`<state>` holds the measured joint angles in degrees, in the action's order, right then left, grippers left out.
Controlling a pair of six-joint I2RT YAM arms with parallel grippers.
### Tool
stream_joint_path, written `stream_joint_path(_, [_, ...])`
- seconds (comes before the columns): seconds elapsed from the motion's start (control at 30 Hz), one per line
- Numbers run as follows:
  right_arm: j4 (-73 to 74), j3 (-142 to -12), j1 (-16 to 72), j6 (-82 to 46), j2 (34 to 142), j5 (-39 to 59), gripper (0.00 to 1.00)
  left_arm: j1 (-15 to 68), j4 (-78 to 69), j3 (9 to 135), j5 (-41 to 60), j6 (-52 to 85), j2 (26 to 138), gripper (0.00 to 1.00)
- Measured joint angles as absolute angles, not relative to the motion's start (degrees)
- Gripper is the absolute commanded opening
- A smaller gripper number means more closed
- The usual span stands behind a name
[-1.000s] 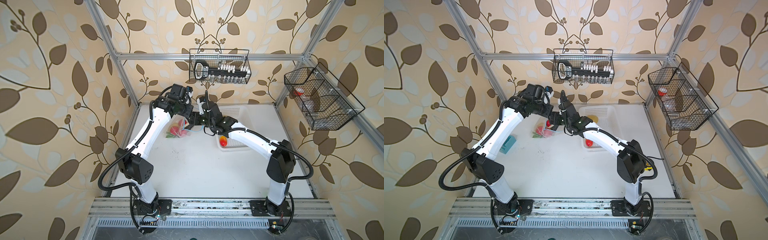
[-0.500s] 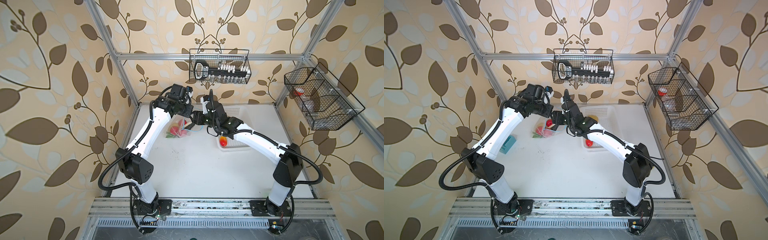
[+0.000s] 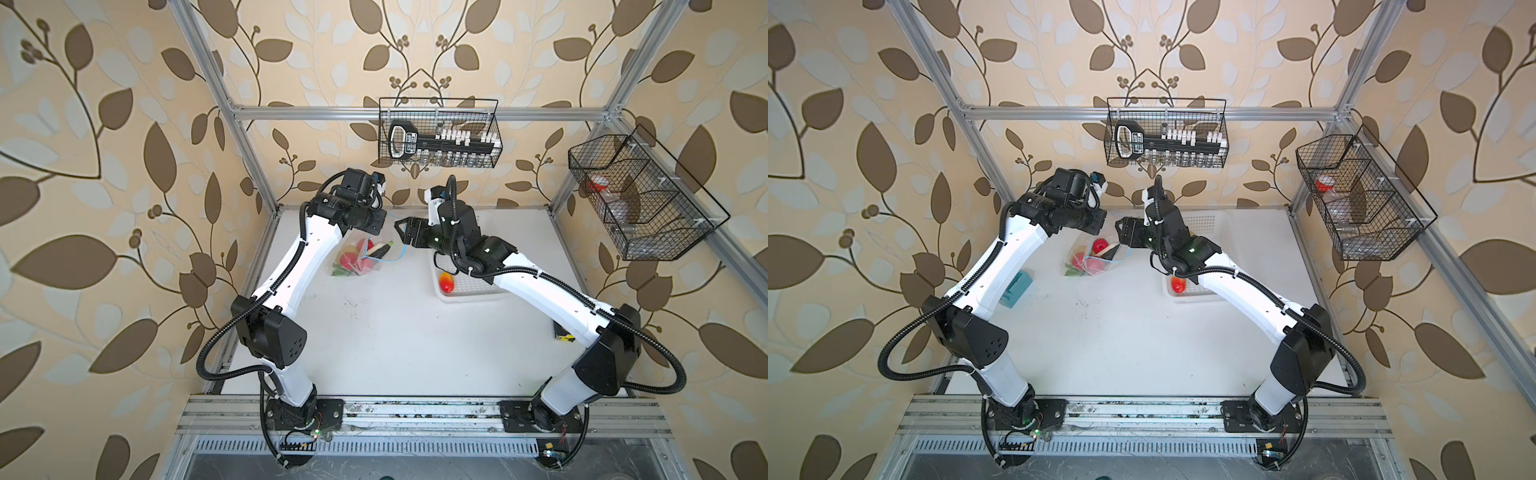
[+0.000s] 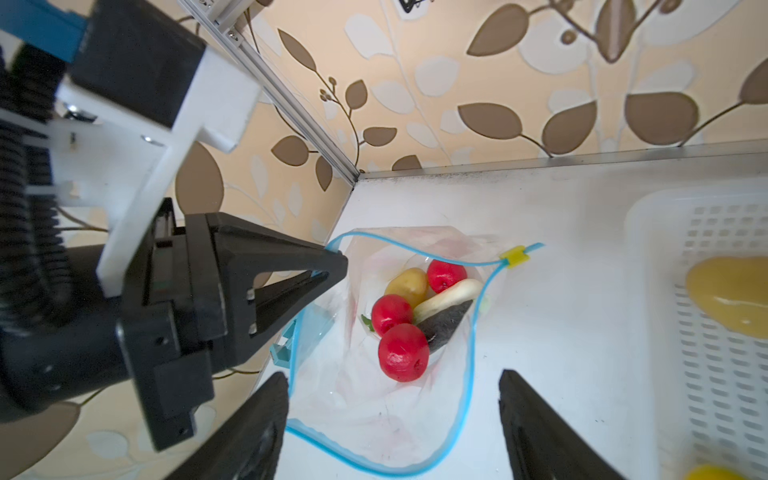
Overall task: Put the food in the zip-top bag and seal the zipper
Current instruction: 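Withdraw the open right gripper from the bag back over the basket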
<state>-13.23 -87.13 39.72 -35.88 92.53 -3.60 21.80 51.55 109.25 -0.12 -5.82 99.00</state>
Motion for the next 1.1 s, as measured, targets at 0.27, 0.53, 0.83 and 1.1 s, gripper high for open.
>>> stream_joint_path(0.27, [-14.0,-83.2,36.9,-36.7,89.0,-4.1,1.0,21.8,50.9,107.8,-0.1,-5.8,99.0,0.0])
stream_joint_path(0.53, [-15.5,-82.0,33.6,-37.5,88.6,-4.1,1.0,21.8,50.7,107.4,0.0,-5.8,98.9,0.0])
stream_joint_path(0.83, [-21.4,-82.0,32.5,-37.5,88.6,-6.0,1.0,21.8,50.5,106.6,0.0,-5.8,98.4,0.0])
stream_joint_path(1.1, [-28.8,-83.0,30.6,-38.2,88.5,-8.2,1.0,21.8,49.4,104.4,0.0,-5.8,97.5,0.0])
